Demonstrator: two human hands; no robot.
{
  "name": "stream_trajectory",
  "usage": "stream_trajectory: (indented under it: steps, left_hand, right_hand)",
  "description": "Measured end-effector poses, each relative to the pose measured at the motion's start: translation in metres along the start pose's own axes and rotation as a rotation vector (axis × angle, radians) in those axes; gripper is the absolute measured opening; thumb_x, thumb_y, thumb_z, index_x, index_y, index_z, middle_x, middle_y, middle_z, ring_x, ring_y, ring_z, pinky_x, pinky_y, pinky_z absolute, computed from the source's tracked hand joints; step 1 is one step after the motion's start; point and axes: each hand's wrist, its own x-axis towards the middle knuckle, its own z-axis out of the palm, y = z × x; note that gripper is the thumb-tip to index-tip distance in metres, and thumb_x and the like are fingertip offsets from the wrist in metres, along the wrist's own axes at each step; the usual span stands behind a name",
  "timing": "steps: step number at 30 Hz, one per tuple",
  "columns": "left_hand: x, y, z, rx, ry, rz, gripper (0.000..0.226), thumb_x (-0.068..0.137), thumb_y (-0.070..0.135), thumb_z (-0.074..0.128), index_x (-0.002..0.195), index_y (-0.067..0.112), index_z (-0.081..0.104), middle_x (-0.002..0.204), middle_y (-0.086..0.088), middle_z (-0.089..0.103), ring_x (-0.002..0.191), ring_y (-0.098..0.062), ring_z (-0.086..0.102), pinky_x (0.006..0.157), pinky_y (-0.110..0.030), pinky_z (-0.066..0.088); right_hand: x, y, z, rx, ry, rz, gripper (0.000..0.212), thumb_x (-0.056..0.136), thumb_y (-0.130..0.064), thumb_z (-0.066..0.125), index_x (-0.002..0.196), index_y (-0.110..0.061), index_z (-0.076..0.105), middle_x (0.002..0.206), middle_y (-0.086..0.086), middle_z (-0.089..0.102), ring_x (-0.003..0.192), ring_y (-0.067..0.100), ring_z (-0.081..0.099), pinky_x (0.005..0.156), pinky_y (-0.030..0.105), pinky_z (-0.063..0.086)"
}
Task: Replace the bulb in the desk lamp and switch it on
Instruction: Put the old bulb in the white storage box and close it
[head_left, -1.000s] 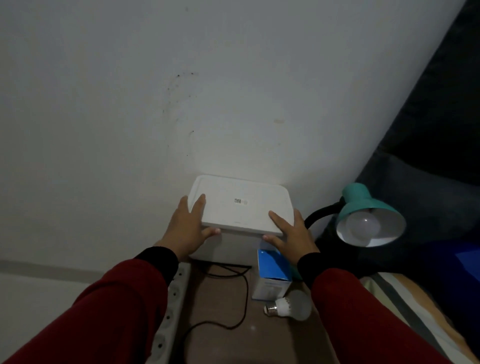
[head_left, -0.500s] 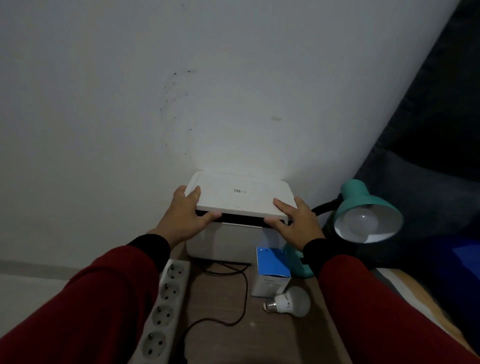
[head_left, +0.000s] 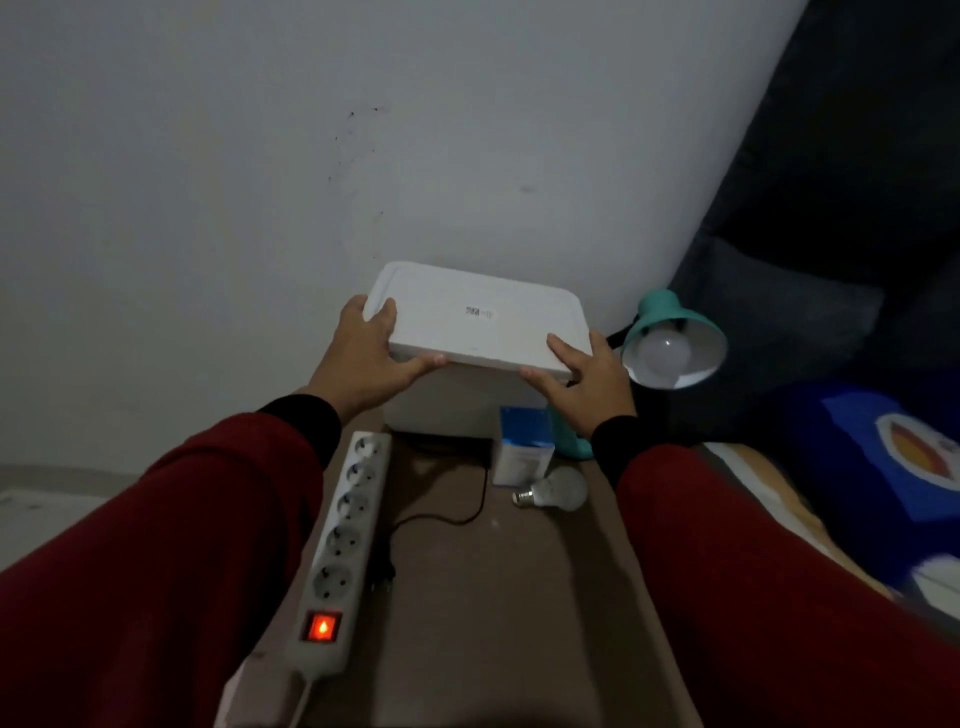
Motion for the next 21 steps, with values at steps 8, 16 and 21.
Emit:
stream_trajectory:
  steps: [8,16,21]
  left_hand:
    - [-0.124,0.019,0.001,-0.075,0.018,-0.034,0.085,0.08,0.046,0.067,0.143,0.003,0.03,0.147,-0.015,0.022,0.138,-0.027,0.024,0.112,-0.023,0.021]
    - [-0.217,0.006,0.045,-0.027,-0.04,-0.102,0.091,0.078,0.054,0.065,0.144,0.003,0.03,0.151,-0.019,0.02,0.141,-0.031,0.023,0.118,-0.037,0.027]
    - [-0.25,0.001,0.074,-0.04,-0.129,-0.179,0.094,0.077,0.056,0.064,0.146,0.005,0.026,0.155,-0.018,0.011,0.144,-0.032,0.016,0.12,-0.039,0.019]
  right_hand:
    - [-0.112,0.006,-0.021,0.003,-0.04,0.027,0.074,0.078,-0.047,0.069,0.138,-0.011,0.047,0.155,0.013,0.025,0.143,0.028,0.025,0.119,0.034,0.022]
    - [-0.21,0.039,-0.015,-0.065,-0.1,0.083,0.068,0.08,-0.043,0.068,0.138,-0.014,0.048,0.153,0.011,0.028,0.14,0.027,0.028,0.114,0.025,0.02]
    - [-0.243,0.063,-0.001,-0.134,-0.142,0.149,0.068,0.078,-0.05,0.066,0.137,-0.022,0.049,0.153,0.01,0.029,0.139,0.029,0.031,0.114,0.031,0.024]
